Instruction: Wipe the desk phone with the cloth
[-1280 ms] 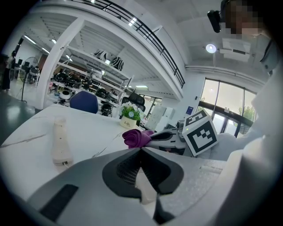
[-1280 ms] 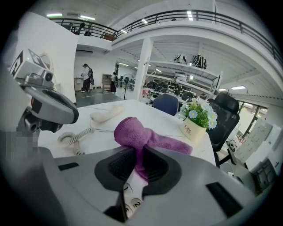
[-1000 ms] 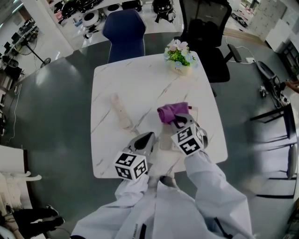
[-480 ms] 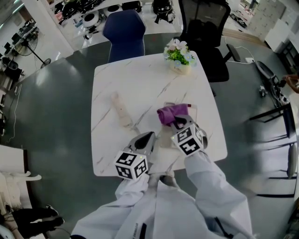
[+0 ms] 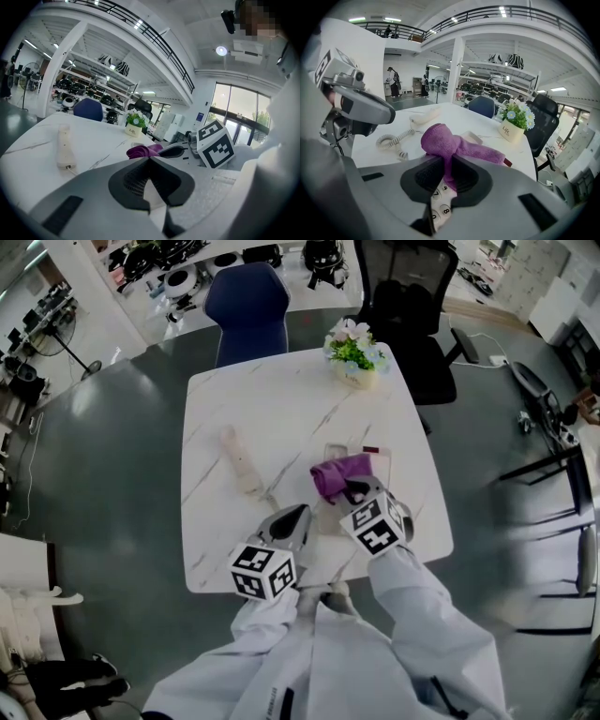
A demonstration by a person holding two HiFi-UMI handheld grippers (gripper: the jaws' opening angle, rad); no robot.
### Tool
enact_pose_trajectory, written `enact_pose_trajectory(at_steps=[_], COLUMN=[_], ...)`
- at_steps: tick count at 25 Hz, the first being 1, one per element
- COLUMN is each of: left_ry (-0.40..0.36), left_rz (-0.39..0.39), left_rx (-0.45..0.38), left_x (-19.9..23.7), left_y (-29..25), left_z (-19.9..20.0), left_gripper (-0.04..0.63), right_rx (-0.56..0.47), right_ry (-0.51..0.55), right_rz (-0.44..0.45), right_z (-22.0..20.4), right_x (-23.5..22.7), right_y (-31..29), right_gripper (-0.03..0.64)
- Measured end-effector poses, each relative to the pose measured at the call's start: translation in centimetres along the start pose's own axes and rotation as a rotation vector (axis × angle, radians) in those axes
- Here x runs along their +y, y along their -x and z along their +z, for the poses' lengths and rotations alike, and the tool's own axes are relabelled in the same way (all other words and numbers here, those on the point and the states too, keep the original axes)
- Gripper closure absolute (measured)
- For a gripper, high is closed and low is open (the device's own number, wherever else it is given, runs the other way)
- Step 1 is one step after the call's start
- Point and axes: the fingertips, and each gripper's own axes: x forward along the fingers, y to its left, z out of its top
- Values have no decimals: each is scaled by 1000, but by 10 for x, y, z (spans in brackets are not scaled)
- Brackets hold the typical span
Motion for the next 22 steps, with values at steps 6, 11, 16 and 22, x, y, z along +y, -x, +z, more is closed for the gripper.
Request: enact_pose_trajectory(at_steps=[6, 11, 16, 22], left_ry=[4, 6, 10, 12], left_rz=[13, 23, 30, 42], left_rx=[10, 10, 8, 3], left_x=[0, -1, -4, -7], left_y=[2, 6, 9, 15], left_z=[-10, -15, -16, -21], left_gripper=[597, 597, 597, 597], right_rx=[4, 12, 21, 35], right_ry=[6, 5, 11, 17], right_rz=[31, 55, 72, 104], right_z=[-6, -11, -14, -22], right_x=[9, 18, 24, 36], right_y=[1, 5, 7, 10], right_gripper=[584, 584, 584, 584])
